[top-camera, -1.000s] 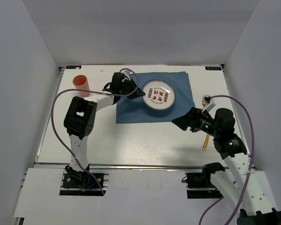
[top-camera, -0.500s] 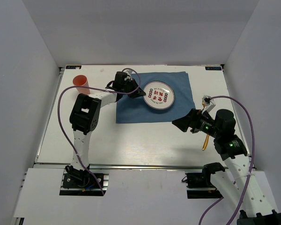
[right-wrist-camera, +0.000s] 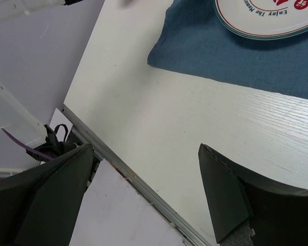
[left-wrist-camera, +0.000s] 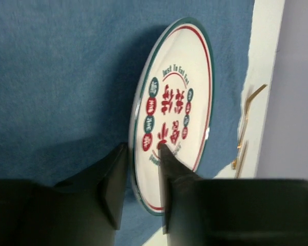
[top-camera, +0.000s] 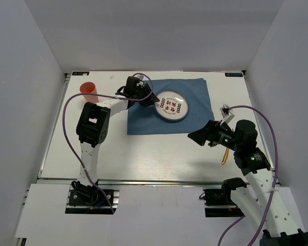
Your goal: Set the dinner table for one person
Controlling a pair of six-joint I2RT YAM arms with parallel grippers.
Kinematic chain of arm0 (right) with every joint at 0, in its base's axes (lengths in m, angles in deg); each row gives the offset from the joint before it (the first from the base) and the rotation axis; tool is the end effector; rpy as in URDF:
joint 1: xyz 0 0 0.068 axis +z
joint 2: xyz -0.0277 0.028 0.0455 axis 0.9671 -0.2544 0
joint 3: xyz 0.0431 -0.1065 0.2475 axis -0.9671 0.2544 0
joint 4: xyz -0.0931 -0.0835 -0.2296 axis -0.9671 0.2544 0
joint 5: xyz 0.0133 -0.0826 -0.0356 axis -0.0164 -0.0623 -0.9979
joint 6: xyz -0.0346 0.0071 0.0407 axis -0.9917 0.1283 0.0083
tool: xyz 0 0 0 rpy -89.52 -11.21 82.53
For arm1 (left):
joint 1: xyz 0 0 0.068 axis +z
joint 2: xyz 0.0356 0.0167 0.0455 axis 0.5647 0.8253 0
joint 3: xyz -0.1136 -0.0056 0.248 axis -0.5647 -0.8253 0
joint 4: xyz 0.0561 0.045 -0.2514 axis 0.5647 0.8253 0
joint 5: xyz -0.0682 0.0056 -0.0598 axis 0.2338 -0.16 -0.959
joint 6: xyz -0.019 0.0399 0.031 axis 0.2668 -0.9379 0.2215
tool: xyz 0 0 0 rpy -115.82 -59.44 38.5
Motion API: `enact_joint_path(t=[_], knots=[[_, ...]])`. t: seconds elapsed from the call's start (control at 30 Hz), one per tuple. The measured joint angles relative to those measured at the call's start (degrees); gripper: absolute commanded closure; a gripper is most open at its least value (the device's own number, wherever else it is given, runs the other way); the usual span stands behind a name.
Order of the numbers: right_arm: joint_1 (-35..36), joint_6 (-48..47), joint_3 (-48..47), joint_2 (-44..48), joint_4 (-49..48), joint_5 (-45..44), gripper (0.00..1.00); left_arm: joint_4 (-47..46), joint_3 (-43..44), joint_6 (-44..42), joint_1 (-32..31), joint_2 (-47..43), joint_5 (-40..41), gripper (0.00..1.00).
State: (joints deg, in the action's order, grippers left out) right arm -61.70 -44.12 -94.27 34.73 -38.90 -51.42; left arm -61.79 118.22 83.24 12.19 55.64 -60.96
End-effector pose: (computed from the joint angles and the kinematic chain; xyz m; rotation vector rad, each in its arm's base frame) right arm 0.1396 0.0527 0.2993 -0.1082 1.9328 1.0326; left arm 0.4478 -0.1973 0.1635 -0.2501 2.4048 -1.0287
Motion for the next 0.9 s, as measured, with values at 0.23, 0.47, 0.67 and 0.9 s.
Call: enact_joint_path(t=[0.23,0.47,0.67,0.9], knots=[[0.00,-0.02,0.02,0.02,-0.28,0.96,0.11,3.17,1.77,-2.05,0.22,-0.46,3.63,0.02],[0.00,-0.59,0.33,0.00,-0.85,1.20,0.11,20.76,7.41,-2.19,1.05,-8.35,21.73,0.02],[0.02,-1.84,0.22,-2.86,-3.23,1.16,0.11,35.50,12.55,1.22,6.01,-20.46,37.92,0.02],[0.07,-4.55,-7.65,-17.33,-3.45,1.42,0.11,51.12,21.16,6.34,19.76,-21.00,46.25,0.02]])
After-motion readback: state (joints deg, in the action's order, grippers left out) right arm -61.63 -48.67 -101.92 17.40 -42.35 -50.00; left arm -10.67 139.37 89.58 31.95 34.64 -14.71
